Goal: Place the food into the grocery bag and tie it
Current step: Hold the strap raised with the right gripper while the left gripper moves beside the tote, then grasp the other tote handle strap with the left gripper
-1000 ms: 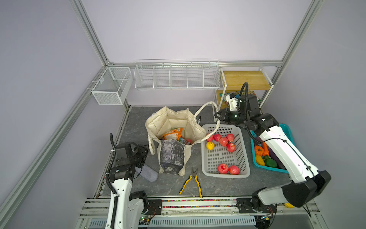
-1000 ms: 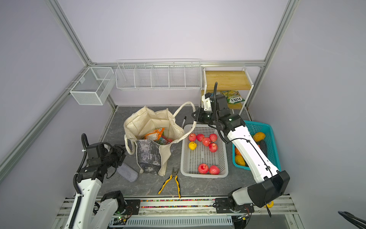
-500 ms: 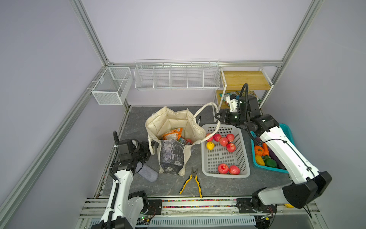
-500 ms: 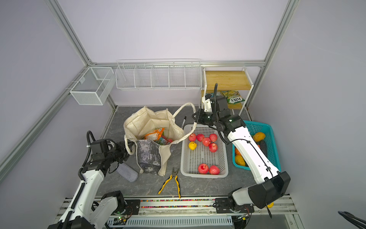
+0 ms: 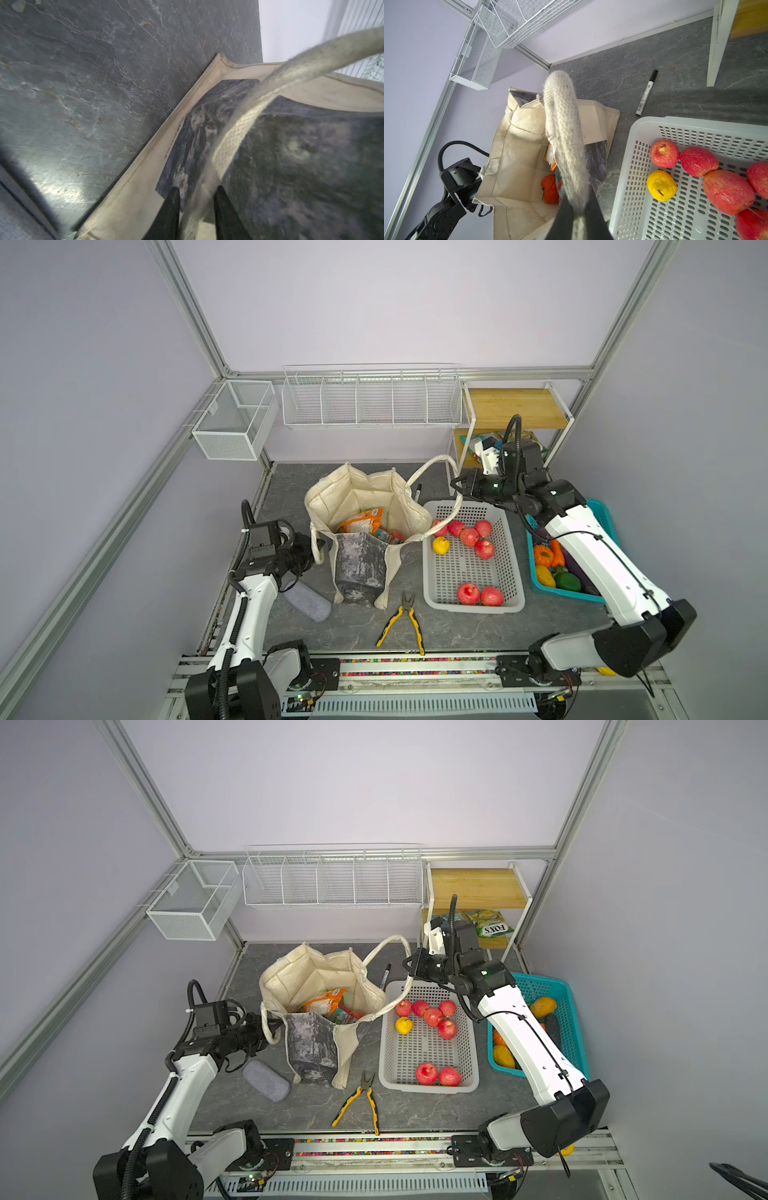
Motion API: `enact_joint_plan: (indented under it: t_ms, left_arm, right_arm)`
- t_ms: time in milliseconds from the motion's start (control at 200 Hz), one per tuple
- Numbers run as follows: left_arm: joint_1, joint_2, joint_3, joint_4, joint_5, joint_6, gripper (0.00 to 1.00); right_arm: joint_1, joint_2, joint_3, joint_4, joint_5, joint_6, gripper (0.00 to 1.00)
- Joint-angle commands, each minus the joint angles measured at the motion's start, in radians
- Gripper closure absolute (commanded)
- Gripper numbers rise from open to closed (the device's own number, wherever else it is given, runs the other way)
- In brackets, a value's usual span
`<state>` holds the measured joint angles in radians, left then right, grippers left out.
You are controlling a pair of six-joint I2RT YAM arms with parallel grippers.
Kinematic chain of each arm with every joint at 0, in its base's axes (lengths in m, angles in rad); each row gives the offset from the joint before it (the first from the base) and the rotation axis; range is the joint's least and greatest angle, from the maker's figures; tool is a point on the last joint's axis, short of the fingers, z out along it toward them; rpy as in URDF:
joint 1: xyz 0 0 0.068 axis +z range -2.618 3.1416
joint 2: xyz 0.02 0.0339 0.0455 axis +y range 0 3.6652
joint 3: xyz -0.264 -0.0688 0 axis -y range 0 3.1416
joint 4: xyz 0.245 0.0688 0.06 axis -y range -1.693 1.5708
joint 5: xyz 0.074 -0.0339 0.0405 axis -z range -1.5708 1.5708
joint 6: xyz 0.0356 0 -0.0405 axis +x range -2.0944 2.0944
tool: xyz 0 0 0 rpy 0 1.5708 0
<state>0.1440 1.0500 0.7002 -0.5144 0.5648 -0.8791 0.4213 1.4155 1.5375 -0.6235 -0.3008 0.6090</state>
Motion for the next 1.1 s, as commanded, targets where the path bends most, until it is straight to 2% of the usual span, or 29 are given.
enact_joint_plan:
  t_ms: [0, 340, 420, 575, 665, 785, 890, 985, 1095]
  left_arm:
    - [0.0, -0.017, 0.038, -0.043, -0.043, 0.023, 0.8]
    - [0.0, 0.02, 0.021, -0.029, -0.019, 0.02, 0.74]
    - [0.0, 0.022, 0.027, -0.043, -0.026, 0.027, 0.77]
    - [0.004, 0.014, 0.08, -0.124, -0.079, 0.055, 0.91]
    - [0.012, -0.005, 0.135, -0.204, -0.149, 0.077, 1.0]
    - [0.013, -0.044, 0.248, -0.362, -0.337, 0.117, 1.0]
    - [0.012, -0.076, 0.363, -0.46, -0.443, 0.118, 1.0]
    - [0.013, -0.107, 0.463, -0.485, -0.479, 0.105, 1.0]
    - [0.012, -0.102, 0.59, -0.495, -0.457, 0.114, 1.0]
  right_arm:
    - [-0.007, -0.037, -0.013, 0.008, -0.001, -0.011, 0.93]
    - [-0.007, -0.028, -0.006, 0.013, -0.005, -0.009, 0.93]
    - [-0.008, -0.022, -0.004, 0.013, -0.007, -0.009, 0.93]
    - [-0.008, -0.012, 0.008, 0.014, -0.012, -0.009, 0.93]
    - [-0.008, -0.009, 0.019, 0.014, -0.011, -0.008, 0.93]
    - [-0.008, -0.006, 0.034, 0.016, -0.014, -0.011, 0.93]
    - [-0.008, -0.009, 0.041, 0.028, -0.018, -0.012, 0.93]
    - [-0.006, -0.009, 0.047, 0.039, -0.033, -0.022, 0.93]
    - [0.0, -0.01, 0.05, 0.061, -0.058, -0.056, 0.93]
